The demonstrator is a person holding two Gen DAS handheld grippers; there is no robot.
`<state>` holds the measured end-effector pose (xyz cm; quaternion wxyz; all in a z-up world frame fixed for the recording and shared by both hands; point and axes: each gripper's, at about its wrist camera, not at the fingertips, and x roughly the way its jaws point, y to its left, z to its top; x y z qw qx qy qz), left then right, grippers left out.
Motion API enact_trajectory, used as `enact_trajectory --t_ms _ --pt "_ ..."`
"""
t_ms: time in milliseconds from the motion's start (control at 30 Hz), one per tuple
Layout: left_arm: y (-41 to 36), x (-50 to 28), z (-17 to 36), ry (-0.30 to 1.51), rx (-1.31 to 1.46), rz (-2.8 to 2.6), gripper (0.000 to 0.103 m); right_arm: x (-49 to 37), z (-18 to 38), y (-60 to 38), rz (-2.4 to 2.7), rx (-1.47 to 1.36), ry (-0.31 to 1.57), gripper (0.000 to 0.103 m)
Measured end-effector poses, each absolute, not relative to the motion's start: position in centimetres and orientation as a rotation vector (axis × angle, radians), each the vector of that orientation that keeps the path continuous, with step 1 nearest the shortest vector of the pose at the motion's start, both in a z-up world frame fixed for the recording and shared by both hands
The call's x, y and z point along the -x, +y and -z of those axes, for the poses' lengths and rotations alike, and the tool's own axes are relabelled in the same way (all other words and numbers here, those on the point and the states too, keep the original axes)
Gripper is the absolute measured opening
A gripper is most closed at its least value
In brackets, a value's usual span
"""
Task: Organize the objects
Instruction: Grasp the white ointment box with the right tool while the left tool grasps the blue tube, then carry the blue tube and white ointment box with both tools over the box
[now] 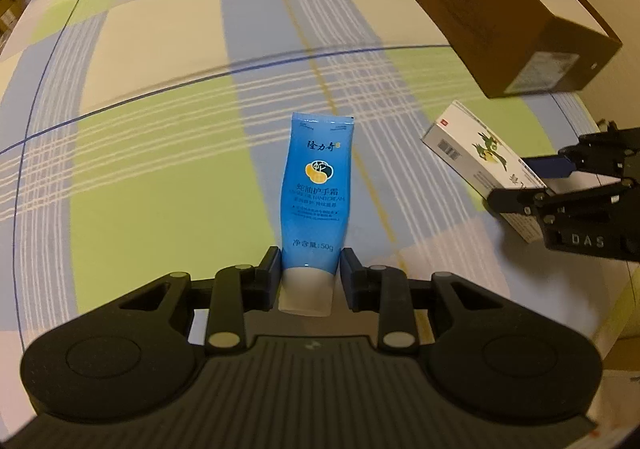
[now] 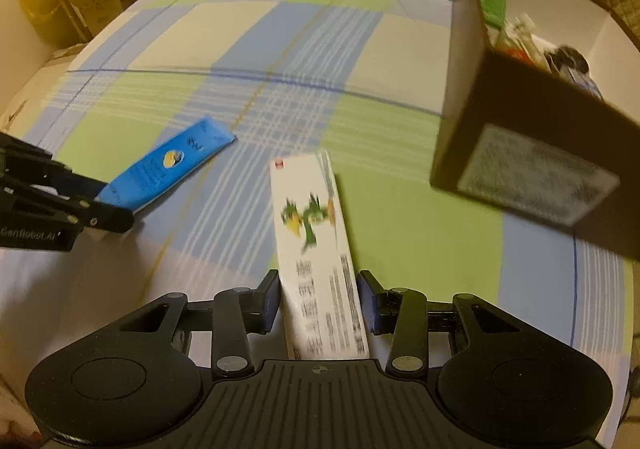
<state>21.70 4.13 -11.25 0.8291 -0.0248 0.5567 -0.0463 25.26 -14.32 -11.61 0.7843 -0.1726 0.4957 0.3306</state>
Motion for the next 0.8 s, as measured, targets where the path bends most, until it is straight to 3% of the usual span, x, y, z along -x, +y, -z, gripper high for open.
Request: enact_trajectory --t_ms 267,800 --pt "2.7 -23.1 11.7 1.171 -0.029 0.105 0.034 -24.9 11.5 -14.9 -0.714 0.363 1.044 0.039" --pt "1.9 -23.0 11.7 1.163 -0.023 0.029 0.034 -25.4 12.0 -13.8 -0.724 0.367 1.001 0.038"
